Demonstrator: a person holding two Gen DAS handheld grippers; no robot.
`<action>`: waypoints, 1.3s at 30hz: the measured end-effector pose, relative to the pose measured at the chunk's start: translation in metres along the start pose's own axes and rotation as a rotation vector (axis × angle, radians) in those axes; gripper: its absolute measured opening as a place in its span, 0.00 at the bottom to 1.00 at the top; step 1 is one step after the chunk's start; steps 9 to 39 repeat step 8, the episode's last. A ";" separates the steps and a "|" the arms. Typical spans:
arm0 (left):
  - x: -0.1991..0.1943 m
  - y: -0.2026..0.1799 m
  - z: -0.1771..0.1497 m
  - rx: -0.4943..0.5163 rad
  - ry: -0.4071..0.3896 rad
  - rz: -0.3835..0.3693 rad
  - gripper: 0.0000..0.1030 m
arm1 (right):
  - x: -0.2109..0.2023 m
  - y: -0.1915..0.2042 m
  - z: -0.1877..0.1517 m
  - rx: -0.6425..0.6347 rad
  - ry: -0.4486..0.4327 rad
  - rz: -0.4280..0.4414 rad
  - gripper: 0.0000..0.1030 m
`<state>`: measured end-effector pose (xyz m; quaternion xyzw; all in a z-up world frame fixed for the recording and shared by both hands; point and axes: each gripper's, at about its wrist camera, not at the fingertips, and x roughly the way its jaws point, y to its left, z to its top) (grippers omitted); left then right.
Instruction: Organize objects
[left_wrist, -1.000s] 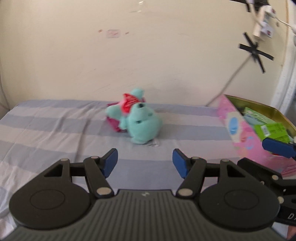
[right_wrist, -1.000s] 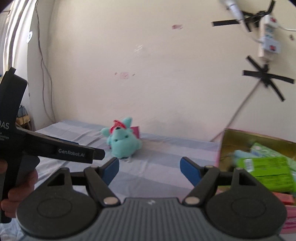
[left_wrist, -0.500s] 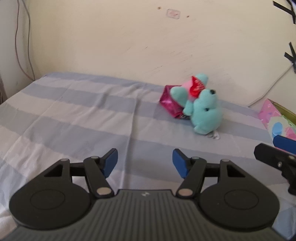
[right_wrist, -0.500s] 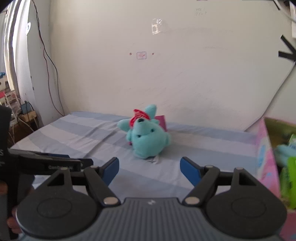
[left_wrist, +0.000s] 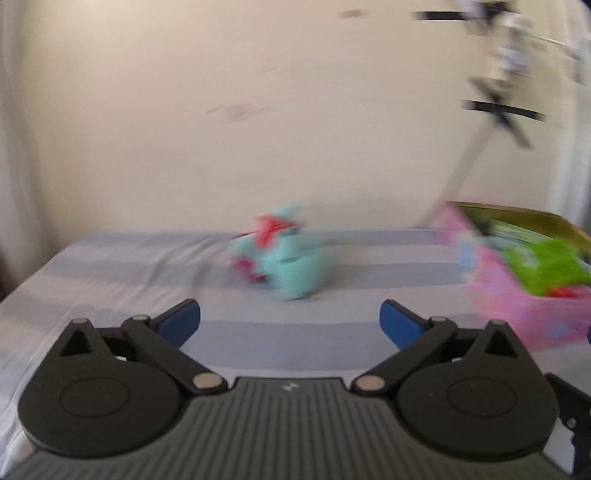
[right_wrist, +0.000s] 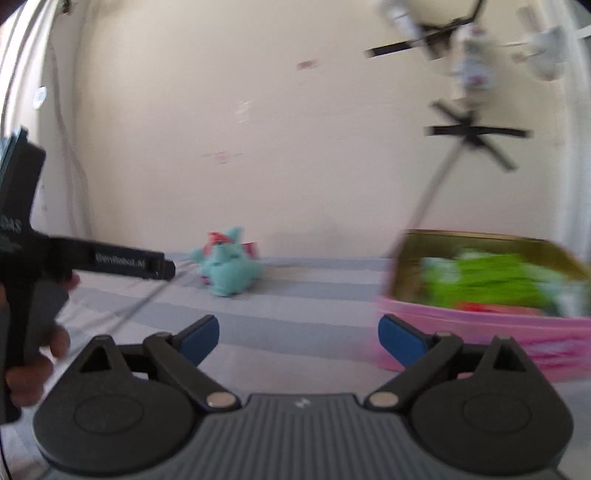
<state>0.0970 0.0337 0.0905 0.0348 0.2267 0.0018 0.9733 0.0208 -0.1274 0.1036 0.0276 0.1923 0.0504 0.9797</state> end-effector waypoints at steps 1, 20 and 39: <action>-0.005 -0.015 0.002 0.027 -0.013 -0.019 1.00 | -0.011 -0.012 -0.002 0.027 -0.004 -0.025 0.94; -0.028 -0.088 0.002 0.123 -0.030 -0.168 1.00 | -0.055 -0.061 -0.010 0.128 -0.056 -0.127 0.95; -0.028 -0.088 0.002 0.123 -0.030 -0.168 1.00 | -0.055 -0.061 -0.010 0.128 -0.056 -0.127 0.95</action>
